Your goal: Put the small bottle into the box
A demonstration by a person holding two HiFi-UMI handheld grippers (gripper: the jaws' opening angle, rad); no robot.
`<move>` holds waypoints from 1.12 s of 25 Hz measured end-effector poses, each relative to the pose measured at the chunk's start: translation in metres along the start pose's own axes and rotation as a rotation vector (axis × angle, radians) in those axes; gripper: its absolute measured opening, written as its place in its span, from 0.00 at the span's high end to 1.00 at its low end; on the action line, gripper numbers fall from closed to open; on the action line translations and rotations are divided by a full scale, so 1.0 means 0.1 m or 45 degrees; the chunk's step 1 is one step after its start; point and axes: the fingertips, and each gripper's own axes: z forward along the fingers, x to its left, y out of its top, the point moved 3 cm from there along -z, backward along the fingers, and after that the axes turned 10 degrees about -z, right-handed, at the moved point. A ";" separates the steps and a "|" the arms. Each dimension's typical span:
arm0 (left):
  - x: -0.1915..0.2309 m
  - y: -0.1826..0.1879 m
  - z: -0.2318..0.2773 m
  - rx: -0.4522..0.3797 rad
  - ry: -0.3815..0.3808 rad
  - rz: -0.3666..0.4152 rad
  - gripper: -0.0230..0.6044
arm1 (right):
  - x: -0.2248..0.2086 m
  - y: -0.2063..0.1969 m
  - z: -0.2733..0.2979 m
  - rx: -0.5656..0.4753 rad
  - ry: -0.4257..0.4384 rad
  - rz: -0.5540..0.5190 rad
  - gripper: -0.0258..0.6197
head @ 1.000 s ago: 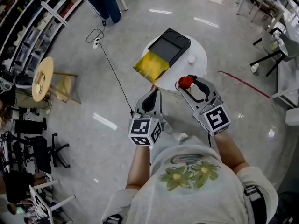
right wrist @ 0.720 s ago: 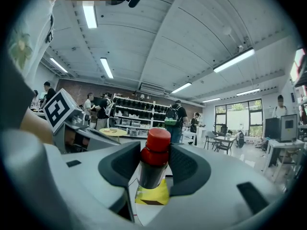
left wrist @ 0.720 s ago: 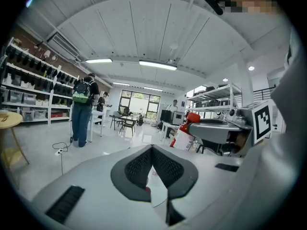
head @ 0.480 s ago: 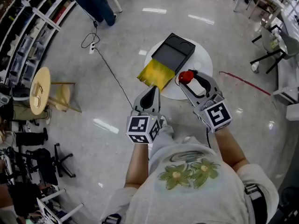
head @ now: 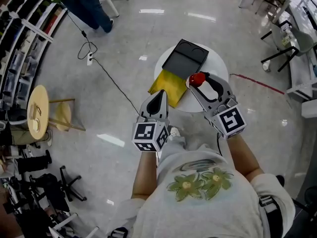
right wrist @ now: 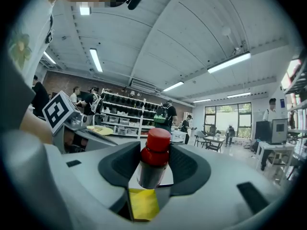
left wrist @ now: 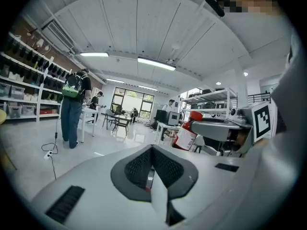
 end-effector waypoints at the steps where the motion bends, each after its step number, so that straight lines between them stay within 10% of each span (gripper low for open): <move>1: 0.05 0.02 0.02 0.002 -0.007 0.000 0.96 | 0.00 0.00 0.05 0.007 -0.010 0.002 0.67; 28: 0.96 -0.04 0.19 0.203 -0.125 -0.057 0.96 | 0.38 -0.60 0.89 0.253 -0.042 0.077 0.67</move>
